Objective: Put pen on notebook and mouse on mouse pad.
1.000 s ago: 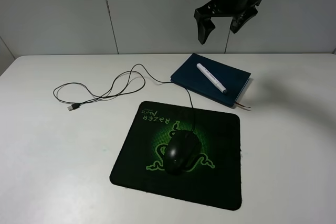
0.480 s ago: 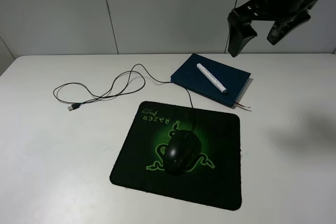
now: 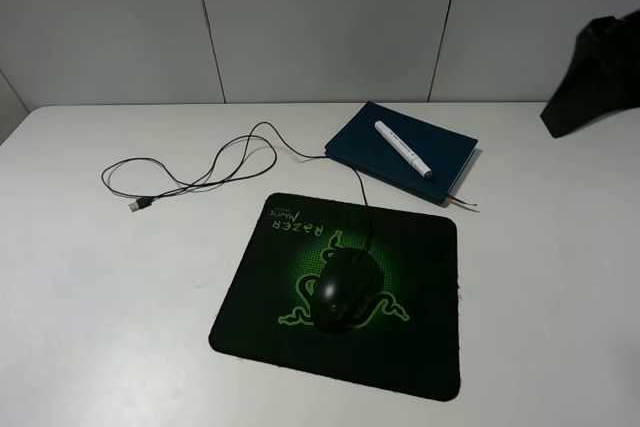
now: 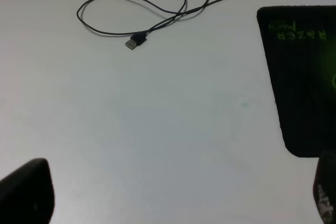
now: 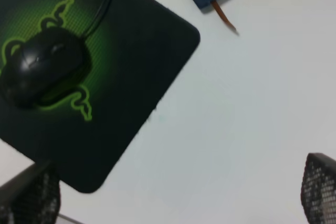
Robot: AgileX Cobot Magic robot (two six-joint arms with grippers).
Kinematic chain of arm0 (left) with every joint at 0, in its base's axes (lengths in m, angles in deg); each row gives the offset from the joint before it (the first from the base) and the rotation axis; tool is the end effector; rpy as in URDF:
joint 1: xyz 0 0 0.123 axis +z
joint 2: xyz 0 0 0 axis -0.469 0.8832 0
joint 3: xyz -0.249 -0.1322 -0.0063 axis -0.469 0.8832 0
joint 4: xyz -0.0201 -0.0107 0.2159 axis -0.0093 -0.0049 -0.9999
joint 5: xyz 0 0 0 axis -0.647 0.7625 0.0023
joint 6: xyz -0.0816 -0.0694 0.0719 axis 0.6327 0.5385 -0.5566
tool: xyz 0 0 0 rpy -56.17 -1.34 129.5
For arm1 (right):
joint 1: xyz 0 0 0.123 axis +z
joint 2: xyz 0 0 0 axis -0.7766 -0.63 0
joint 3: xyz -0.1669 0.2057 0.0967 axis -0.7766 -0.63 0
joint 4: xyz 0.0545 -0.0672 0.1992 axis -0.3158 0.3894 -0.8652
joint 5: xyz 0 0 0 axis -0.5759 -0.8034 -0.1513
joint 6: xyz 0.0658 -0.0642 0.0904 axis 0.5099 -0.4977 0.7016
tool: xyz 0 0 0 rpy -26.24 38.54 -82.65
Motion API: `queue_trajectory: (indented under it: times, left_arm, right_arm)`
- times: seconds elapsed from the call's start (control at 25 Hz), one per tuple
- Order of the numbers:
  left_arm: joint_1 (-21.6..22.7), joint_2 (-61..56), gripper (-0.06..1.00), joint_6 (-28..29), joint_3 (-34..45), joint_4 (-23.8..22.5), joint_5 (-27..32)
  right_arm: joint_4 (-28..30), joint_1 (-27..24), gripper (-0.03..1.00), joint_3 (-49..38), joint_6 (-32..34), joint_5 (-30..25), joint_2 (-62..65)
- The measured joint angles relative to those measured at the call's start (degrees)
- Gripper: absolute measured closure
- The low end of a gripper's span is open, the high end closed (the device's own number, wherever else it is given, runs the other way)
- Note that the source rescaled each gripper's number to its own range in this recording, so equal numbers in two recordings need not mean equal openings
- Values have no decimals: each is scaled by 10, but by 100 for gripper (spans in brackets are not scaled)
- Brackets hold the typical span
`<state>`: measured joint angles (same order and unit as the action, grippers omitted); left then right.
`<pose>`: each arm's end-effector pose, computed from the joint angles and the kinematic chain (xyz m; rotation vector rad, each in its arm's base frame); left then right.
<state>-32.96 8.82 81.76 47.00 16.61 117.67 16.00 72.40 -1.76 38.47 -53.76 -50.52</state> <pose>-0.0001 -0.0084 0.2411 0.2134 2.0350 -0.0696 0.1637 0.0678 0.3285 -0.5552 2.6015 0.1441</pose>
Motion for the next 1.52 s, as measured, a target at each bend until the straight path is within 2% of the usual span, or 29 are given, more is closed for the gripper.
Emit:
queue_trajectory:
  times: [0.48,0.56,0.76,1.08,1.32,1.52]
  left_arm:
    - [0,0,-2,0,0,0,0]
    - [0,0,-2,0,0,0,0]
    - [0,0,-2,0,0,0,0]
    - [0,0,-2,0,0,0,0]
    - [0,0,-2,0,0,0,0]
    - [0,0,-2,0,0,0,0]
  right_arm:
    - [0,-2,-3,-173,28,-2,288]
    - [0,-16,-3,-195,28,-2,331]
    - [1,-89,-3,-243,28,3,435]
    - [4,-184,-3,-341,28,81,570]
    - [7,-218,-3,-371,34,106,629]
    - [9,-220,-3,-371,40,107,631]
